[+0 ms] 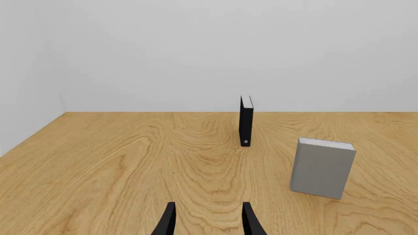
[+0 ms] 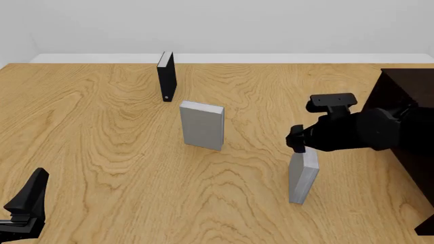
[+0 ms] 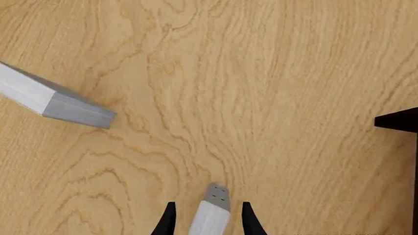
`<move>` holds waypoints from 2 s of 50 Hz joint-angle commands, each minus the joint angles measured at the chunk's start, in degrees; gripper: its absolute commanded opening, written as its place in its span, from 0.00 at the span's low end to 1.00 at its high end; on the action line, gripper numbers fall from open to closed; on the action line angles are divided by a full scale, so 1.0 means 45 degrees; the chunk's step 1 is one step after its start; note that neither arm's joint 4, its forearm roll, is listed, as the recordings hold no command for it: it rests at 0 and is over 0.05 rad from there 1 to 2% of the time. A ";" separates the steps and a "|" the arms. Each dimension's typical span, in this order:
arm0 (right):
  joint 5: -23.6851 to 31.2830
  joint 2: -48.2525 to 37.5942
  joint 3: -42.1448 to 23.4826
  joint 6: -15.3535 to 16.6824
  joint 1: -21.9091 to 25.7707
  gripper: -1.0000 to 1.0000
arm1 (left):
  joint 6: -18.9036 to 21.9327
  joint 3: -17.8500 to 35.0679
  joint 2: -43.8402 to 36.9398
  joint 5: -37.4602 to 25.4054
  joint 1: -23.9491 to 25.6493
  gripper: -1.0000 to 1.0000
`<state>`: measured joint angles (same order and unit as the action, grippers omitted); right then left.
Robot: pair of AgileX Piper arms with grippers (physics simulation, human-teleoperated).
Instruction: Pick up the book on the right and place it on the cabinet shelf.
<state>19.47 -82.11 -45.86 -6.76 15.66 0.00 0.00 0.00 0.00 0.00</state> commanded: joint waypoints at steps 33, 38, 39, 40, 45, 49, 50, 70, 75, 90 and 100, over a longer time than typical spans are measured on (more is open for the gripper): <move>0.1785 0.1679 -0.1313 0.1090 0.0079 0.00 | 0.0000 0.0000 0.0000 0.0000 0.0000 1.00; 0.2288 0.2242 -0.1900 0.1644 0.0490 0.00 | 0.0000 0.0000 0.0000 0.0000 0.0000 1.00; 0.2328 0.2345 -0.1984 0.1743 0.0563 0.00 | 0.0000 0.0000 0.0000 0.0000 0.0000 1.00; 0.2410 0.2465 -0.2074 0.2064 0.0488 0.00 | 0.0000 0.0000 0.0000 0.0000 0.0000 1.00; 0.2718 0.3000 -0.2386 0.2360 0.0943 0.00 | 0.0000 0.0000 0.0000 0.0000 0.0000 1.00; 0.2645 0.3439 -0.2583 0.2911 0.1195 0.00 | 0.0000 0.0000 0.0000 0.0000 0.0000 1.00; 0.2590 0.3553 -0.2655 0.3186 0.1374 0.00 | 0.0000 0.0000 0.0000 0.0000 0.0000 1.00; 0.0890 0.5549 -0.2653 0.7364 0.1166 0.00 | 0.0000 0.0000 0.0000 0.0000 0.0000 1.00; 0.0094 0.6016 -0.2218 0.8254 0.1502 0.00 | 0.0000 0.0000 0.0000 0.0000 0.0000 1.00; -0.2948 0.7703 0.0270 1.0701 0.1280 0.00 | 0.0000 0.0000 0.0000 0.0000 0.0000 1.00; -0.5683 0.8902 0.2464 1.2978 0.2140 0.00 | 0.0000 0.0000 0.0000 0.0000 0.0000 1.00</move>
<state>3.73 -46.78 -41.97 45.15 23.05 0.00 0.00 0.00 0.00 0.00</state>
